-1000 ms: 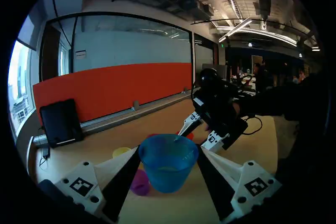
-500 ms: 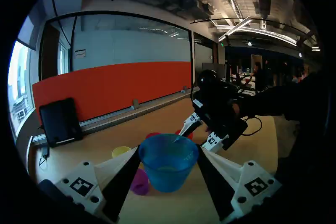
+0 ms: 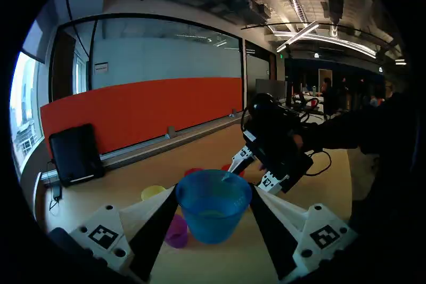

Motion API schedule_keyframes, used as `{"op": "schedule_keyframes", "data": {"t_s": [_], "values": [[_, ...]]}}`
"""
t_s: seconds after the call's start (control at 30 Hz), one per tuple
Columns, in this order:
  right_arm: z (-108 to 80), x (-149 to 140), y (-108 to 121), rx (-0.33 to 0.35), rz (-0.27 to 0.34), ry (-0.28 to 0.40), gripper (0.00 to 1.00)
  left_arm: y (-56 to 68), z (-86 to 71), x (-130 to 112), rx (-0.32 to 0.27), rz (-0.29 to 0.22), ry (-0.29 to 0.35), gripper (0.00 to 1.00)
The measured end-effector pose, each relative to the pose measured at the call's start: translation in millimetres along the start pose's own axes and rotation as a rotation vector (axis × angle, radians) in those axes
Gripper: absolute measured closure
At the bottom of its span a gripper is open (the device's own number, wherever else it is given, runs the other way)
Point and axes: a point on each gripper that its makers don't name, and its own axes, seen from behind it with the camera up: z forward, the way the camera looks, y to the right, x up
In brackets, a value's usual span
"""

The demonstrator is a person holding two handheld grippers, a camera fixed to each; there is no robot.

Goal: Pour water

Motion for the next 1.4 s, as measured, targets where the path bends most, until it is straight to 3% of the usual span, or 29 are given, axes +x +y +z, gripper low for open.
{"op": "schedule_keyframes", "data": {"t_s": [0.37,0.87,1.4], "values": [[-7.3,11,-1,-0.001,0.009,0.047,0.06,-5.0,-0.2,1,0.008,-0.005,0.004,0.1],[-60.2,56,-7,-0.017,0.052,0.218,0.06,-15.9,11.3,5,0.011,-0.046,0.02,0.1],[-107.3,106,-15,-0.053,0.045,0.433,0.05,-30.0,21.7,15,0.022,-0.059,0.043,0.1]]}}
